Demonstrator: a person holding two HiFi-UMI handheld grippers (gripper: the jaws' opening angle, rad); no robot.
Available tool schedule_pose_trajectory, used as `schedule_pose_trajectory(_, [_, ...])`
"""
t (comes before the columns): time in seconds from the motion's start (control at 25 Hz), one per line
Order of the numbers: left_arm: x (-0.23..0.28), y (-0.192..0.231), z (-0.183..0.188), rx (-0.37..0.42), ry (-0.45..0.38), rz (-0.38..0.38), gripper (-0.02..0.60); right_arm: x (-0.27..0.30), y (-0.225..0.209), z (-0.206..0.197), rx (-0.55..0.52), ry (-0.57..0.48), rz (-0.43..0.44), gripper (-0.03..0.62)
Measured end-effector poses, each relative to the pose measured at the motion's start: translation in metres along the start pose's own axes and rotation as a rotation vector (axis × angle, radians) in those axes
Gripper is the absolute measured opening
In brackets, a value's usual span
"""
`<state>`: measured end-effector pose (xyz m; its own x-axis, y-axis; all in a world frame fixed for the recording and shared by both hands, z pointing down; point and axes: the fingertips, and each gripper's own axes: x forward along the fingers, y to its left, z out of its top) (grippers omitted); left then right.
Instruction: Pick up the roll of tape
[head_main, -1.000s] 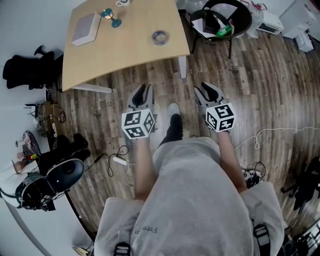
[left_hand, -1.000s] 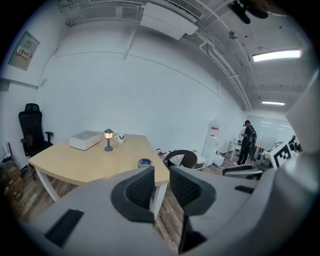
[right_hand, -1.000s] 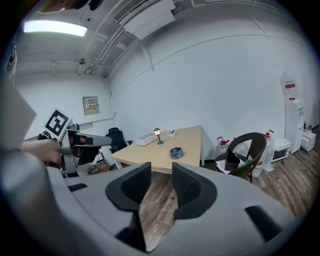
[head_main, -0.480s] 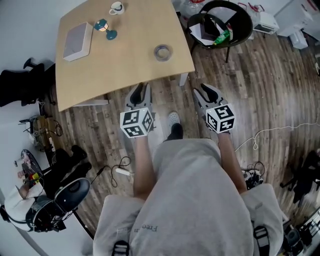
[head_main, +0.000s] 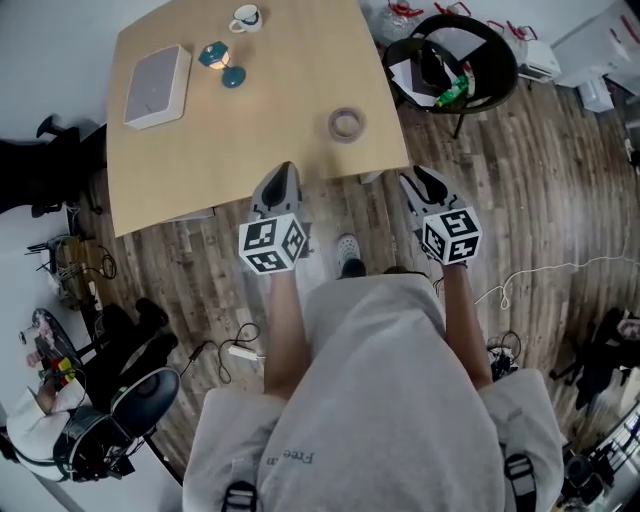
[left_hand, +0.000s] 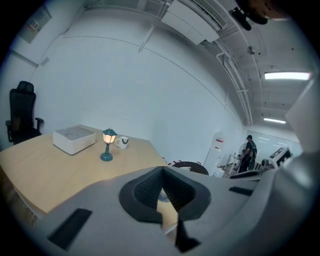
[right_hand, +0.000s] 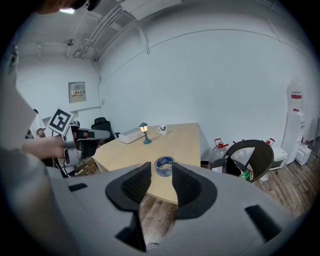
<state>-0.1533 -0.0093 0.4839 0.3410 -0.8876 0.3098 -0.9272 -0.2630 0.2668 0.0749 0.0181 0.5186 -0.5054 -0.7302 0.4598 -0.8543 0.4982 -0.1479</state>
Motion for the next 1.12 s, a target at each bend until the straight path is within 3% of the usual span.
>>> schedule_pose_trajectory(0.16, [0.005, 0.018, -0.008, -0.036, 0.021, 0.009, 0.006, 0.016, -0.001, 0.011, -0.039, 0.036, 0.014, 0.133])
schedule_pose_trajectory(0.4, [-0.002, 0.028, -0.017, -0.023, 0.043, 0.012, 0.006, 0.037, -0.002, 0.022, -0.163, 0.123, 0.066, 0.14])
schedule_pose_trajectory(1.12, [0.019, 0.051, -0.005, -0.039, 0.028, 0.204, 0.006, 0.149, -0.023, 0.057, -0.373, 0.288, 0.354, 0.153])
